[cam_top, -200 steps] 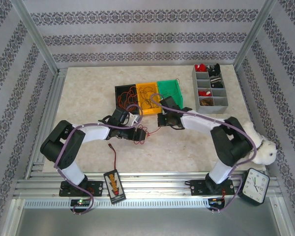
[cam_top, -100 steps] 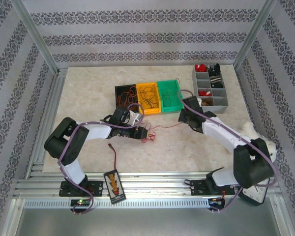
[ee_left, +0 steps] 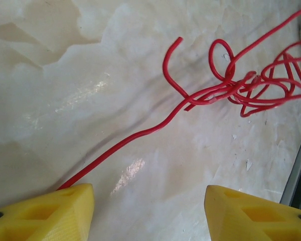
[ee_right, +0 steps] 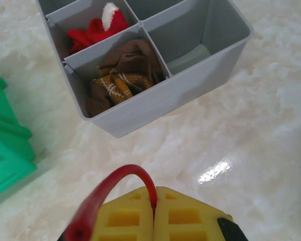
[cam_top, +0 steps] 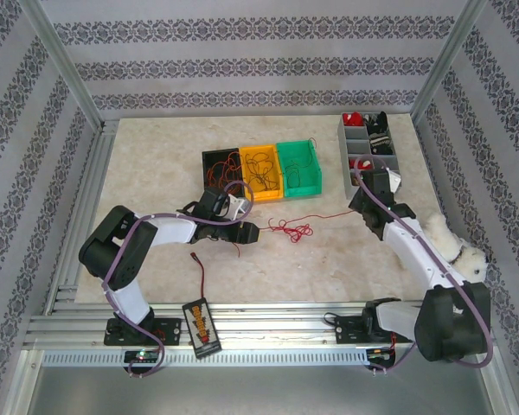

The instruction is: Untangle the cables

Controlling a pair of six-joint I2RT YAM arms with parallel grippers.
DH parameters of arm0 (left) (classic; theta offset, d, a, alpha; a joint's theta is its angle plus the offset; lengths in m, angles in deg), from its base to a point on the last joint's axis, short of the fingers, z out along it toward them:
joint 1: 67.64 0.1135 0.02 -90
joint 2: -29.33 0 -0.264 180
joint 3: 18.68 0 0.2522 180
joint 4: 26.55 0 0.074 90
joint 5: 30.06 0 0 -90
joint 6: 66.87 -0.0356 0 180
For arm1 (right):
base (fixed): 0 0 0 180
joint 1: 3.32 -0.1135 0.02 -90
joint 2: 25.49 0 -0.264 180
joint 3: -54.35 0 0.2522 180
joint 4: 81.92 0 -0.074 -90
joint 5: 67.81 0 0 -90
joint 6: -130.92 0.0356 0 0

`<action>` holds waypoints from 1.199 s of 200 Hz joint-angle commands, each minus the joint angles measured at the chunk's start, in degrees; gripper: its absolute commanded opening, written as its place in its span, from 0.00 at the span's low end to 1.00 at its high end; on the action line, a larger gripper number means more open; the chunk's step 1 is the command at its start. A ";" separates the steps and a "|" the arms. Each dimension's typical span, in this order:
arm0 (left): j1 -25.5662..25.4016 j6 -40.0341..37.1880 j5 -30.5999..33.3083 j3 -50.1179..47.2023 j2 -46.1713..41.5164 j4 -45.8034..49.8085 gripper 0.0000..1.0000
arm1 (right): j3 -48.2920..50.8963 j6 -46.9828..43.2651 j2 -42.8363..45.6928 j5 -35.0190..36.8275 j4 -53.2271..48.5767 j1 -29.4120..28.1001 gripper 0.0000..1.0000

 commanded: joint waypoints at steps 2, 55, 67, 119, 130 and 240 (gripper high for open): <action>1.52 1.07 13.23 -2.16 3.81 10.31 0.60 | 0.88 -2.18 2.30 2.81 -0.34 3.25 0.02; 3.29 3.46 17.64 -3.77 2.83 10.48 0.58 | 2.11 -0.99 3.92 -1.51 -1.66 11.54 0.02; 3.76 3.89 18.51 -3.84 2.78 10.80 0.58 | 2.39 -0.88 4.05 -2.70 -1.84 13.29 0.02; 4.51 4.56 19.67 -4.12 2.65 11.08 0.58 | 2.62 -1.65 4.12 -4.33 -2.10 17.74 0.02; 4.52 4.57 20.01 -4.12 2.52 11.19 0.58 | 2.52 -1.53 4.22 -4.01 -2.32 18.20 0.02; 8.43 10.72 28.65 -4.81 -1.10 12.14 0.56 | 4.61 5.35 6.64 -4.63 -6.03 32.75 0.02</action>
